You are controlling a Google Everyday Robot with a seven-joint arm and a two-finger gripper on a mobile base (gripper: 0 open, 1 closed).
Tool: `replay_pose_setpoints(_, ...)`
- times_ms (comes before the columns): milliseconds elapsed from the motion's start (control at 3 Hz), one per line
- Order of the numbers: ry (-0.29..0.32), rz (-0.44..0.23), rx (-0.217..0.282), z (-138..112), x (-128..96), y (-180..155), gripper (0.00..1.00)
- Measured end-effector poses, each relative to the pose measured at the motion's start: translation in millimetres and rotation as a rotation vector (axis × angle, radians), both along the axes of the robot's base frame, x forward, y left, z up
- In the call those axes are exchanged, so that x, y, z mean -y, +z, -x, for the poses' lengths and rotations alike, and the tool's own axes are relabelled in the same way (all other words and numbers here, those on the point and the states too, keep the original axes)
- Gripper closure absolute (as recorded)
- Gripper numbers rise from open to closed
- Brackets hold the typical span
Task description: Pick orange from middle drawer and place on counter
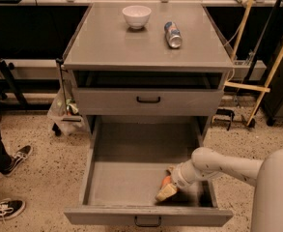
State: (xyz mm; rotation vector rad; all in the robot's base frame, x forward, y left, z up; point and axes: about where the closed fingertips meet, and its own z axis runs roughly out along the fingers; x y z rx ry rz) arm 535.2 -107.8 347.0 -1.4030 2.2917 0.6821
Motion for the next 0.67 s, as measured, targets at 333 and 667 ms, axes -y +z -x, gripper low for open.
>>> replay_pose_setpoints(333, 0.0, 0.0, 0.0, 0.0, 0.0, 8.4, 0.65)
replay_pose_setpoints(667, 0.0, 0.0, 0.0, 0.0, 0.0, 11.1, 0.88)
